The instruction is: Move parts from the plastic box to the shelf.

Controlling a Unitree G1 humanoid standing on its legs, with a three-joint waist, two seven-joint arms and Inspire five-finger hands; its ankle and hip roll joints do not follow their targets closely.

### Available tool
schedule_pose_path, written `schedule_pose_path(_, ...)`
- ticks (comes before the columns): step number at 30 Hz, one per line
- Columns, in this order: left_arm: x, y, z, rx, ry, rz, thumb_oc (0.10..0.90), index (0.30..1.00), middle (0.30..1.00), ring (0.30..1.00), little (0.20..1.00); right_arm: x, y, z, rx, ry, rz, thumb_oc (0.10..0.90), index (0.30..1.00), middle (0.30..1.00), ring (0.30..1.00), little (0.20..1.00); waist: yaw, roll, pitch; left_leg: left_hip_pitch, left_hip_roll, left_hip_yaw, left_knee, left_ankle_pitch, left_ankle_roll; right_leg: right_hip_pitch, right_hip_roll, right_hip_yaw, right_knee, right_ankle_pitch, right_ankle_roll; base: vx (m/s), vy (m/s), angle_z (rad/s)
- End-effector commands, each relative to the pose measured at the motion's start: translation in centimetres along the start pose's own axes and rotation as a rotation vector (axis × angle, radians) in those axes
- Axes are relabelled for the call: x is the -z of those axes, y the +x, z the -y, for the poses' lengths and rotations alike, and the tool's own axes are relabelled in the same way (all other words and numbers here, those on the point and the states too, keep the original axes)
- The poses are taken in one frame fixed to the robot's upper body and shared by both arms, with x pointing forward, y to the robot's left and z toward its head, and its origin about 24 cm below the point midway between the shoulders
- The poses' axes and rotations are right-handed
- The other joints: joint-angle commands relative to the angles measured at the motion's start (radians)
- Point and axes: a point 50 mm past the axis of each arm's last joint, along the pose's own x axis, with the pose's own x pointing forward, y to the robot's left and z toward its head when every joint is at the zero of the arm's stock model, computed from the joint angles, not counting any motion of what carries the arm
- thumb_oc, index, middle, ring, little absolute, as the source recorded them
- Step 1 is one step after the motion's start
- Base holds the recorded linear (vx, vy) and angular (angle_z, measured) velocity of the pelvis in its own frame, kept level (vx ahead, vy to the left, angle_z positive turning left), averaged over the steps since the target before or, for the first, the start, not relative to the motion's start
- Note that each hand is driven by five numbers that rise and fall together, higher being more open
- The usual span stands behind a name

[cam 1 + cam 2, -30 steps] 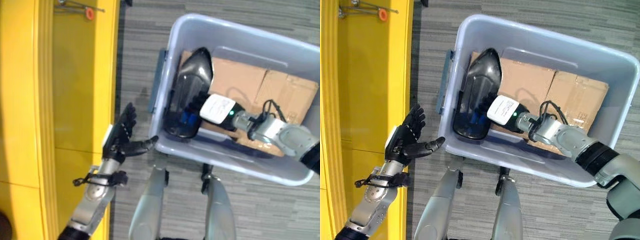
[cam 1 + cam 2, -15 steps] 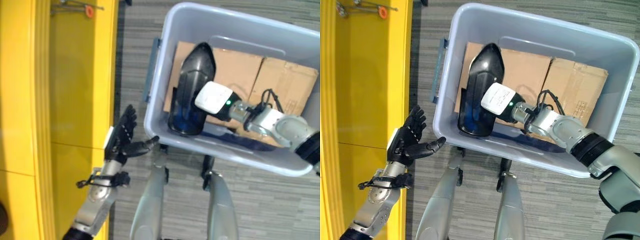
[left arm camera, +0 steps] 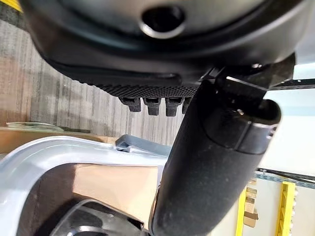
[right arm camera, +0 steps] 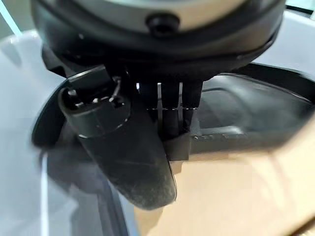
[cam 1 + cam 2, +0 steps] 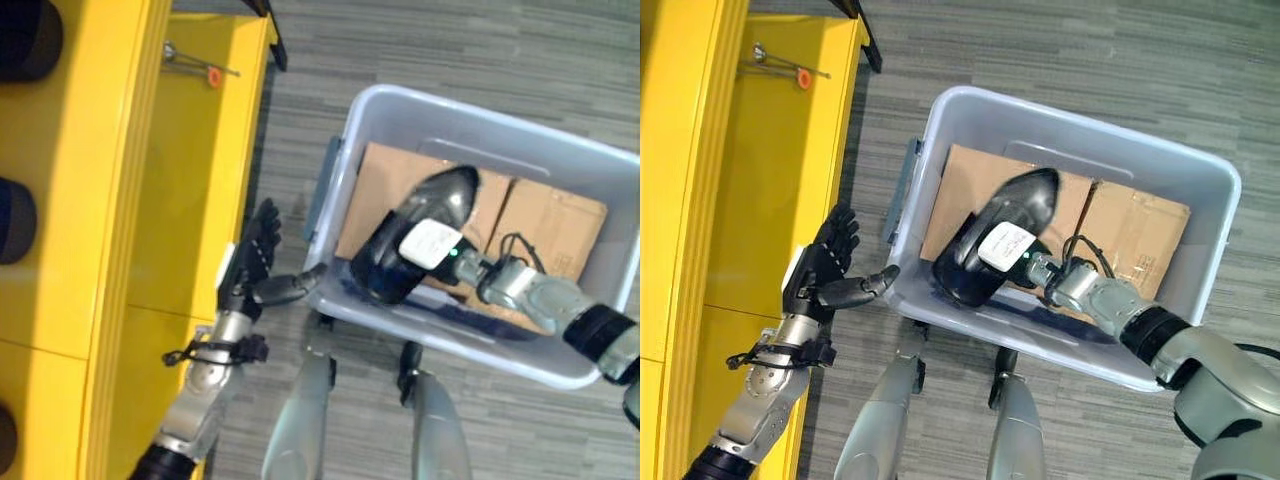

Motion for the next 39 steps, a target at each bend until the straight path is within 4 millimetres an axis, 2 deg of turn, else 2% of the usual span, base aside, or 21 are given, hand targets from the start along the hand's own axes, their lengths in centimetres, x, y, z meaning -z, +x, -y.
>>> schedule_pose_path(1, -3.6, 1.1, 0.2, 0.041, 0.017, 0.196, 0.9, 1.0, 1.0, 1.0, 1.0, 4.1, -2.2, 0.7, 0.03, -0.018, -0.13, 0.4, 0.3, 0.3, 0.3, 0.3, 0.006, -0.036, 0.053, 0.13, 0.021, 0.025, -0.013, -0.093, -0.015, 0.16, -0.031, 0.018, -0.211, 0.135, 0.005, 0.03, -0.011, 0.04)
schedule_pose_path(3, -3.5, 0.9, -0.1, 0.04, 0.023, 0.186, 0.9, 1.0, 1.0, 1.0, 1.0, 4.4, -2.8, 1.2, 0.085, 0.03, -0.153, 0.4, 0.3, 0.3, 0.3, 0.3, 0.004, -0.047, 0.012, 0.176, 0.027, 0.02, -0.045, -0.087, -0.02, 0.209, -0.029, 0.008, -0.249, 0.143, 0.007, 0.06, -0.015, 0.07)
schedule_pose_path(4, -3.5, 0.8, -0.1, 0.043, 0.024, 0.184, 0.9, 1.0, 1.0, 1.0, 1.0, 4.4, -2.9, 1.1, 0.083, 0.033, -0.154, 0.4, 0.3, 0.3, 0.3, 0.3, 0.007, -0.047, 0.014, 0.184, 0.028, 0.019, -0.051, -0.085, -0.02, 0.218, -0.028, 0.006, -0.256, 0.145, 0.007, 0.08, -0.01, 0.03)
schedule_pose_path(5, -3.3, 0.7, -0.5, 0.037, 0.029, 0.172, 0.9, 1.0, 1.0, 1.0, 1.0, 4.6, -3.5, 1.9, 0.126, 0.043, -0.154, 0.4, 0.3, 0.3, 0.3, 0.3, 0.004, -0.054, -0.016, 0.211, 0.033, 0.017, -0.068, -0.082, -0.023, 0.247, -0.028, 0.0, -0.28, 0.148, 0.01, 0.04, -0.005, -0.02)
schedule_pose_path(6, -3.3, 0.6, -0.4, 0.04, 0.029, 0.17, 0.9, 1.0, 1.0, 1.0, 1.0, 4.6, -3.6, 1.8, 0.124, 0.047, -0.155, 0.4, 0.3, 0.3, 0.3, 0.3, 0.005, -0.054, -0.014, 0.217, 0.034, 0.016, -0.073, -0.08, -0.023, 0.255, -0.027, -0.002, -0.286, 0.15, 0.01, 0.11, -0.009, -0.05)
schedule_pose_path(7, -3.1, 0.3, -0.9, 0.034, 0.034, 0.156, 0.9, 1.0, 1.0, 1.0, 1.0, 4.8, -4.1, 2.6, 0.176, 0.063, -0.158, 0.4, 0.3, 0.3, 0.3, 0.3, 0.002, -0.061, -0.053, 0.248, 0.038, 0.018, -0.094, -0.077, -0.027, 0.29, -0.027, -0.009, -0.311, 0.155, 0.012, 0.07, -0.007, -0.06)
schedule_pose_path(9, -3.1, 0.3, -0.8, 0.039, 0.035, 0.153, 0.9, 1.0, 1.0, 1.0, 1.0, 4.8, -4.3, 2.5, 0.174, 0.068, -0.16, 0.4, 0.3, 0.3, 0.3, 0.3, 0.004, -0.061, -0.05, 0.257, 0.038, 0.017, -0.101, -0.075, -0.027, 0.3, -0.027, -0.011, -0.319, 0.157, 0.012, 0.08, -0.004, -0.04)
schedule_pose_path(10, -3.0, -0.1, -1.3, 0.038, 0.045, 0.141, 0.9, 1.0, 1.0, 1.0, 1.0, 4.8, -5.1, 3.3, 0.217, 0.075, -0.154, 0.4, 0.3, 0.3, 0.3, 0.3, 0.003, -0.069, -0.098, 0.302, 0.041, 0.014, -0.134, -0.07, -0.03, 0.352, -0.029, -0.024, -0.358, 0.166, 0.017, 0.1, -0.004, 0.04)
schedule_pose_path(14, -2.7, -0.5, -1.6, 0.036, 0.051, 0.119, 0.9, 1.0, 1.0, 1.0, 1.0, 4.6, -5.7, 3.9, 0.26, 0.095, -0.145, 0.4, 0.3, 0.3, 0.3, 0.3, -0.001, -0.08, -0.142, 0.341, 0.044, 0.015, -0.154, -0.071, -0.03, 0.395, -0.031, -0.029, -0.384, 0.175, 0.021, 0.08, -0.004, 0.13)
schedule_pose_path(15, -2.7, -0.7, -1.8, 0.033, 0.057, 0.113, 0.9, 1.0, 1.0, 1.0, 1.0, 4.3, -6.1, 4.5, 0.293, 0.117, -0.128, 0.4, 0.3, 0.3, 0.3, 0.3, -0.009, -0.086, -0.171, 0.362, 0.046, 0.016, -0.164, -0.074, -0.029, 0.416, -0.032, -0.028, -0.395, 0.177, 0.024, 0.06, -0.001, 0.1)
schedule_pose_path(16, -2.7, -0.8, -1.8, 0.037, 0.059, 0.111, 0.9, 1.0, 1.0, 1.0, 1.0, 4.3, -6.2, 4.4, 0.291, 0.121, -0.13, 0.4, 0.3, 0.3, 0.3, 0.3, -0.006, -0.087, -0.17, 0.367, 0.046, 0.016, -0.167, -0.073, -0.029, 0.422, -0.032, -0.029, -0.399, 0.178, 0.024, 0.12, 0.004, 0.09)
schedule_pose_path(18, -2.2, -1.3, -2.2, 0.031, 0.065, 0.085, 0.9, 1.0, 1.0, 1.0, 1.0, 4.0, -7.2, 5.2, 0.365, 0.21, -0.117, 0.4, 0.3, 0.3, 0.3, 0.3, -0.011, -0.101, -0.233, 0.409, 0.045, 0.024, -0.179, -0.084, -0.027, 0.467, -0.034, -0.031, -0.427, 0.189, 0.032, 0.14, 0.024, 0.09)
schedule_pose_path(23, -2.2, -1.8, -2.7, 0.037, 0.108, 0.074, 0.9, 1.0, 1.0, 1.0, 1.0, 3.7, -8.3, 6.0, 0.444, 0.375, -0.093, 0.4, 0.3, 0.3, 0.3, 0.3, -0.021, -0.113, -0.302, 0.453, 0.045, 0.036, -0.185, -0.103, -0.024, 0.509, -0.04, -0.025, -0.454, 0.208, 0.042, 0.07, 0.03, -0.03)
schedule_pose_path(29, -3.5, -1.4, -2.9, 0.058, 0.248, 0.128, 0.9, 1.0, 1.0, 1.0, 1.0, 4.0, -8.7, 6.1, 0.427, 0.439, -0.076, 0.4, 0.3, 0.3, 0.3, 0.3, -0.028, -0.127, -0.359, 0.484, 0.052, 0.053, -0.185, -0.117, -0.025, 0.536, -0.042, -0.02, -0.467, 0.224, 0.05, 0.03, 0.017, -0.06)
schedule_pose_path(32, -5.5, -0.2, -2.2, 0.104, 0.413, 0.237, 0.9, 1.0, 1.0, 1.0, 1.0, 4.4, -8.3, 6.6, 0.419, 0.487, -0.058, 0.4, 0.3, 0.3, 0.3, 0.3, -0.037, -0.135, -0.387, 0.498, 0.058, 0.063, -0.185, -0.124, -0.027, 0.545, -0.04, -0.012, -0.474, 0.231, 0.054, -0.03, 0.017, -0.08)
schedule_pose_path(35, -6.0, 0.2, -1.6, 0.132, 0.483, 0.277, 0.9, 1.0, 1.0, 1.0, 1.0, 4.7, -7.9, 6.9, 0.422, 0.529, -0.046, 0.4, 0.3, 0.3, 0.3, 0.3, -0.045, -0.137, -0.398, 0.501, 0.062, 0.07, -0.185, -0.118, -0.027, 0.542, -0.037, -0.004, -0.476, 0.243, 0.054, -0.03, 0.011, -0.06)
schedule_pose_path(36, -6.9, 0.7, -0.9, 0.177, 0.605, 0.341, 0.9, 1.0, 1.0, 1.0, 1.0, 4.9, -7.6, 7.4, 0.415, 0.572, -0.02, 0.4, 0.3, 0.3, 0.3, 0.3, -0.053, -0.141, -0.411, 0.513, 0.069, 0.078, -0.185, -0.122, -0.028, 0.548, -0.036, 0.001, -0.478, 0.247, 0.055, 0.0, 0.001, -0.1)
schedule_pose_path(39, -7.5, 0.9, -0.3, 0.21, 0.661, 0.384, 0.9, 1.0, 1.0, 1.0, 1.0, 4.9, -7.4, 7.7, 0.403, 0.62, 0.007, 0.4, 0.3, 0.3, 0.3, 0.3, -0.062, -0.148, -0.422, 0.524, 0.075, 0.084, -0.185, -0.128, -0.028, 0.553, -0.031, 0.01, -0.48, 0.247, 0.054, 0.01, -0.01, -0.12)
